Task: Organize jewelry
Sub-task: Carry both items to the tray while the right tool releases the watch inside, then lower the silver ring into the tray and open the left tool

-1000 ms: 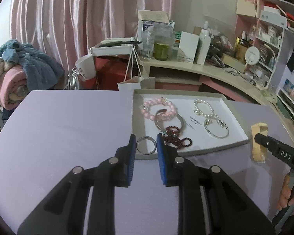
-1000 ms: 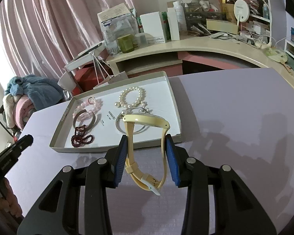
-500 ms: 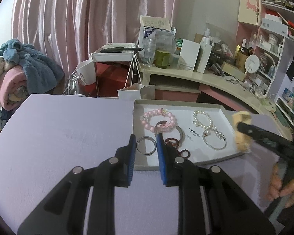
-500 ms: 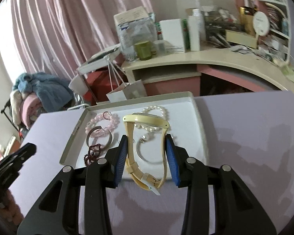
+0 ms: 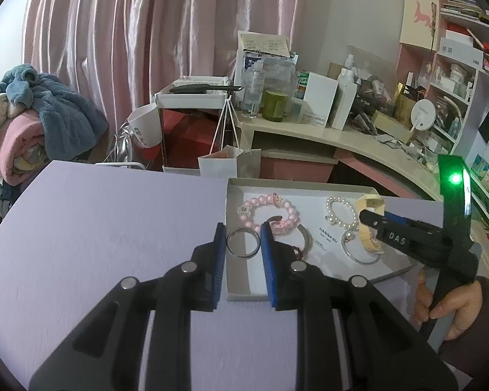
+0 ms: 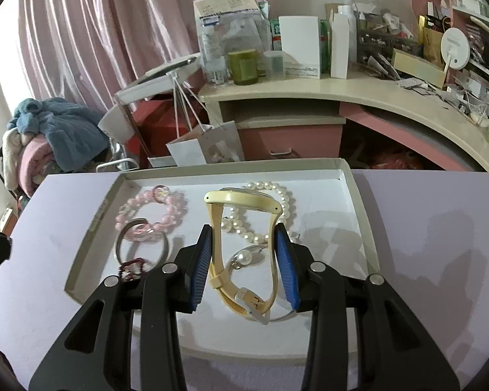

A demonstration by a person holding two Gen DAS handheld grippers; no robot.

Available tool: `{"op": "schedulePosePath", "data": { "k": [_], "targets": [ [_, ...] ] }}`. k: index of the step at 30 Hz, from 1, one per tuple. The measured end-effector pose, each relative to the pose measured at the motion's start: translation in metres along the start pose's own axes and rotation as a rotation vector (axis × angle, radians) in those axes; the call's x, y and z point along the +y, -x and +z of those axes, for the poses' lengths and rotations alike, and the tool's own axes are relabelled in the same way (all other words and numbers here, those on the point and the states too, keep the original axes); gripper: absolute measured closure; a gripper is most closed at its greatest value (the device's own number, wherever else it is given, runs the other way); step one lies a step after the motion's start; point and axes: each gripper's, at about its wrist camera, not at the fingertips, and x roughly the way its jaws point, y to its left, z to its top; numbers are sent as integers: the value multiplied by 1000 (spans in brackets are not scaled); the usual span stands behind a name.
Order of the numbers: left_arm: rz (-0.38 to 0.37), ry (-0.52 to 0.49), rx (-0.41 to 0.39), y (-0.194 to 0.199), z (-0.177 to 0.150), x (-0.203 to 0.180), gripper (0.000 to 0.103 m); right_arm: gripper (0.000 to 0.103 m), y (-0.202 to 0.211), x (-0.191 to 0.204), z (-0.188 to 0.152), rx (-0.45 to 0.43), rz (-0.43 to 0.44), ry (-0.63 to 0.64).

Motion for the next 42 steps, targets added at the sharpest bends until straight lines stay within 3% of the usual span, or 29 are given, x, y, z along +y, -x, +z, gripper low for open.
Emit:
{"op": "schedulePosePath", "data": {
  "k": [5, 14, 22, 29, 42],
  "targets": [
    [-10, -2, -3, -5, 5, -1, 82, 41, 12, -5, -2, -35, 2, -20],
    [-73, -5, 29, -22, 9, -15, 82, 41, 34, -24, -21, -33, -11, -86],
    [-180, -25, 72, -62, 17, -51, 82, 40, 54, -28, -36, -66, -57, -83],
    [-213, -100, 116, -97, 14, -83, 82, 38, 56, -33, -39, -77, -76, -91],
    [-259, -133, 110, -103, 12, -104, 81, 38, 56, -40, -43, -73, -74, -138]
  ]
}}
